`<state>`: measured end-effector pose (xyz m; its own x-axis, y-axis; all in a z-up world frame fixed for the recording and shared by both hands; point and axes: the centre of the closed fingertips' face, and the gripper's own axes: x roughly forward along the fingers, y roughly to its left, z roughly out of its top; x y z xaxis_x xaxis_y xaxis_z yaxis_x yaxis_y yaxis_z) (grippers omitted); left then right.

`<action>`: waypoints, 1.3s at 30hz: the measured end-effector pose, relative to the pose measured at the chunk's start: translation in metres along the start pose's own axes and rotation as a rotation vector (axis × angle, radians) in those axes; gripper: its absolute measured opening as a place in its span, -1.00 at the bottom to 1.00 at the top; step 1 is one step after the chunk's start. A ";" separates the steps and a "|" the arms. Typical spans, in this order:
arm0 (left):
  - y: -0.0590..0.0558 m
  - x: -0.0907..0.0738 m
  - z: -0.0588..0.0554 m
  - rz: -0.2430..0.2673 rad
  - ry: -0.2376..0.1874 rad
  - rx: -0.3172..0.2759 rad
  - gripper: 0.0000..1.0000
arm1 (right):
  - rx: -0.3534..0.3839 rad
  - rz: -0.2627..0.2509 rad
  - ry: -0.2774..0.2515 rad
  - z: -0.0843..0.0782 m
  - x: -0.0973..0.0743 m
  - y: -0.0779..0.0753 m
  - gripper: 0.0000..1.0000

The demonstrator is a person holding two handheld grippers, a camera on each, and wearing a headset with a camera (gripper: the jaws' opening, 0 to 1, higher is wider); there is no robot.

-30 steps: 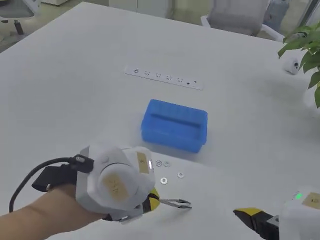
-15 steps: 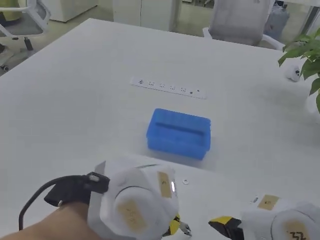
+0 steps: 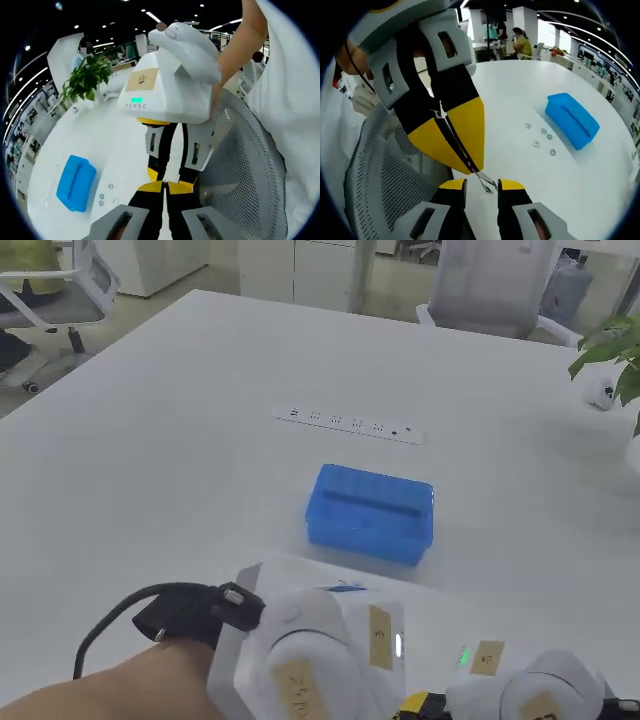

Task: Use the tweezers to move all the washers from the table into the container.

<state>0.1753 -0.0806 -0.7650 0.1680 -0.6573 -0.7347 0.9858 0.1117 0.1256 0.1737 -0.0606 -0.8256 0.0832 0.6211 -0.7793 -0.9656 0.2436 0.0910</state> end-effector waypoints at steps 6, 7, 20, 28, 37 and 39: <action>-0.006 -0.001 0.006 -0.057 0.010 0.057 -1.00 | -0.066 0.009 0.010 0.001 -0.004 0.004 -0.77; -0.007 -0.001 0.006 -0.062 0.008 0.062 -1.00 | -0.072 0.009 0.013 0.001 -0.004 0.003 -0.81; -0.006 -0.014 0.007 0.021 -0.106 -0.220 -0.69 | -0.059 -0.017 -0.019 0.012 -0.012 -0.002 -0.95; 0.015 -0.042 -0.005 0.262 -0.222 -0.442 -0.21 | -0.018 -0.045 -0.043 0.028 -0.022 -0.027 -0.96; 0.026 -0.026 -0.038 0.307 -0.162 -0.457 -0.45 | 0.011 0.011 -0.071 0.049 -0.035 -0.019 -0.97; 0.026 -0.020 -0.038 0.293 -0.158 -0.431 -0.52 | -0.011 0.017 -0.074 0.054 -0.039 -0.014 -0.97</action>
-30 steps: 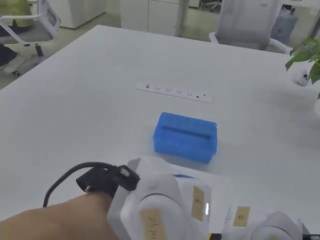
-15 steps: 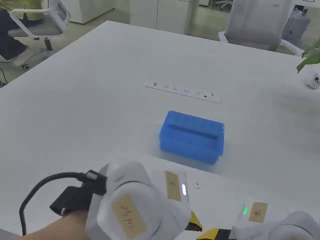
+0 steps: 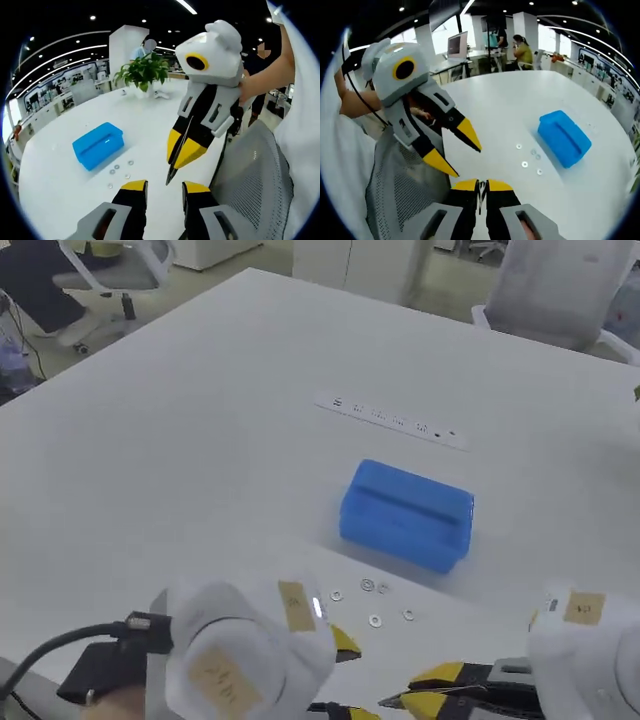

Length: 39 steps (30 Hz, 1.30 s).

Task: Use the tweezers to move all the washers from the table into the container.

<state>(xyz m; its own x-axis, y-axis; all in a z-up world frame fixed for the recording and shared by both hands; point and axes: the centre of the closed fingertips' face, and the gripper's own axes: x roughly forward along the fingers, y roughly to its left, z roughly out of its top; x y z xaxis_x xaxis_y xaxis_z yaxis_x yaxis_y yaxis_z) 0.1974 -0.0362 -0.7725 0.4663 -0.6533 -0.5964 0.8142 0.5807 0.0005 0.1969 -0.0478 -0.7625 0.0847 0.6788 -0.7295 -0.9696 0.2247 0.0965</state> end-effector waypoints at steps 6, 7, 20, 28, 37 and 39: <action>-0.012 0.012 0.003 -0.101 -0.006 0.069 -0.68 | -0.049 0.052 -0.018 0.013 -0.011 0.014 -0.97; -0.014 0.013 0.002 -0.122 0.000 0.078 -0.71 | -0.069 0.066 -0.011 0.014 -0.012 0.017 -0.97; -0.023 0.014 0.014 -0.276 -0.018 0.101 -0.97 | -0.110 0.097 -0.062 0.030 -0.015 0.021 -0.98; -0.018 0.014 0.016 -0.210 -0.037 0.042 -0.94 | -0.077 0.078 -0.088 0.032 -0.016 0.015 -0.98; 0.009 -0.008 -0.013 0.065 0.021 -0.142 -0.22 | 0.009 -0.020 -0.173 0.050 -0.016 -0.019 -0.97; 0.019 -0.019 -0.017 0.153 0.022 -0.142 -0.05 | 0.021 -0.045 -0.195 0.055 -0.015 -0.028 -0.97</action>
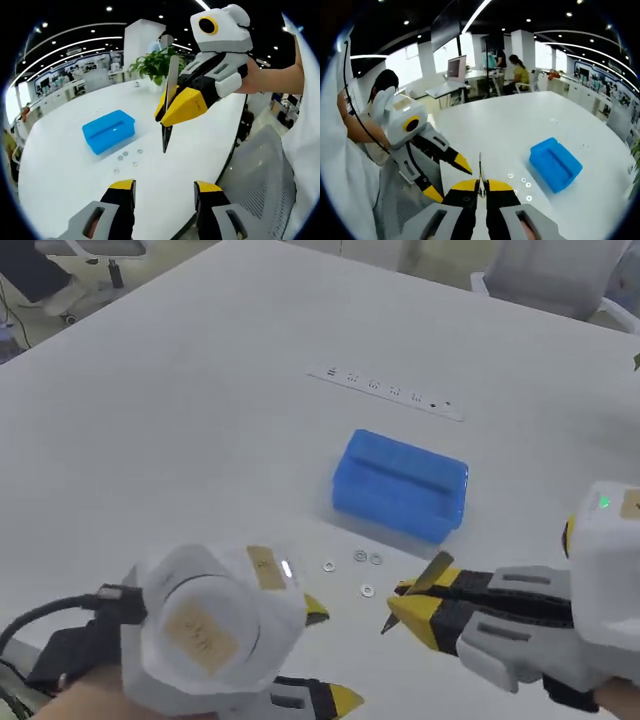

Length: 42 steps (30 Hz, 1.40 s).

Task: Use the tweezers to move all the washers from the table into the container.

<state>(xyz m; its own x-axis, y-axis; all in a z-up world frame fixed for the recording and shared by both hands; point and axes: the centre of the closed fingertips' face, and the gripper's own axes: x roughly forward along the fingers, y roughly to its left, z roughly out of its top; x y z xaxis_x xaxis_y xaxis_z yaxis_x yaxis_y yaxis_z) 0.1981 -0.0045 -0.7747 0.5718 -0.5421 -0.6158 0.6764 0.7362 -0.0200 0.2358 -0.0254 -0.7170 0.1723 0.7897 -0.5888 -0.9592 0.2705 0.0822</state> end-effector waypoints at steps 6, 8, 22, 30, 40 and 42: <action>0.041 -0.029 -0.006 0.293 -0.039 -0.082 0.42 | 0.021 -0.065 -0.026 0.006 0.014 -0.028 -0.95; 0.052 -0.037 -0.008 0.361 -0.059 -0.092 0.51 | 0.025 -0.079 -0.033 0.007 0.020 -0.035 -0.95; 0.059 -0.037 -0.024 0.408 -0.078 -0.183 0.97 | 0.045 -0.051 -0.001 -0.002 0.063 -0.053 -0.94; 0.072 -0.037 -0.021 0.504 -0.108 -0.157 0.97 | 0.068 -0.034 0.037 -0.015 0.090 -0.068 -0.94; 0.068 -0.025 -0.033 0.452 -0.049 -0.177 0.97 | 0.099 -0.034 0.038 -0.018 0.110 -0.084 -0.93; 0.068 -0.025 -0.033 0.454 -0.050 -0.174 0.96 | 0.113 -0.027 0.041 -0.020 0.114 -0.084 -0.93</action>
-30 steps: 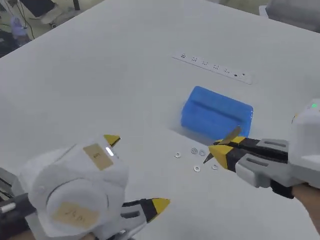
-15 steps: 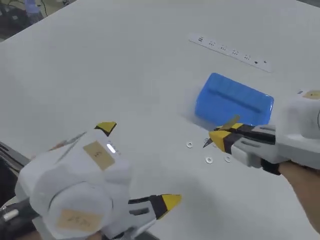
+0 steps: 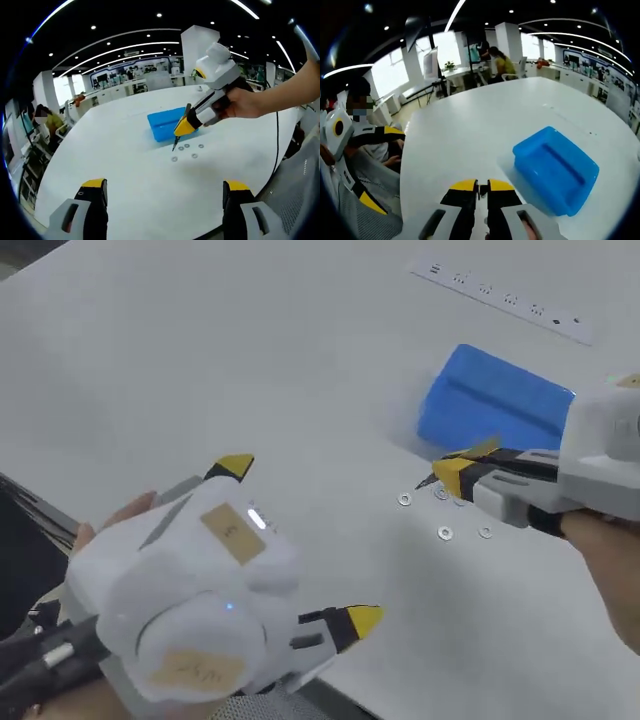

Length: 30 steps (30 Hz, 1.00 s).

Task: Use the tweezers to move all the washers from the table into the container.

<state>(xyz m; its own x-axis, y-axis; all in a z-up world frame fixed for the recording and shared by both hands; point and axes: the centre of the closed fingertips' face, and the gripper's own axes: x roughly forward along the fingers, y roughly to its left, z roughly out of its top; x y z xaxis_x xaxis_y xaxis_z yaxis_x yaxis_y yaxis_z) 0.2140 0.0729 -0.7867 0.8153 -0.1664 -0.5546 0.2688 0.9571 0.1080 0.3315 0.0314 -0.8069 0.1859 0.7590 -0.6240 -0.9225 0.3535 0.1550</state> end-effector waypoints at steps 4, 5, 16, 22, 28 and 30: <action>0.000 0.000 -0.001 -0.003 0.005 0.009 0.92 | -0.070 -0.009 0.044 -0.008 0.006 -0.002 -1.00; 0.000 0.000 -0.001 -0.001 0.002 0.015 0.91 | -0.042 -0.007 0.048 -0.011 0.009 0.001 -1.00; -0.002 0.003 -0.007 -0.012 0.040 0.030 0.82 | -0.007 -0.054 0.044 -0.021 0.006 -0.002 -1.00; -0.005 0.003 -0.012 -0.028 0.073 0.042 0.71 | 0.013 -0.080 0.012 -0.020 -0.016 0.004 -1.00; -0.013 0.007 -0.015 -0.085 0.125 0.045 0.51 | 0.039 -0.120 -0.019 -0.022 -0.046 0.008 -1.00; -0.015 0.009 -0.010 -0.105 0.127 0.045 0.39 | 0.050 -0.141 -0.033 -0.023 -0.056 0.007 -1.00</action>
<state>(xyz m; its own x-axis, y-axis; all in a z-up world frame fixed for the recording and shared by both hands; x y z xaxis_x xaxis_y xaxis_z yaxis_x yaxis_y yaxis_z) 0.2126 0.0593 -0.8015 0.7109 -0.2307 -0.6644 0.3741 0.9240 0.0794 0.3065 -0.0213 -0.7880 0.3244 0.7169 -0.6170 -0.8686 0.4841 0.1058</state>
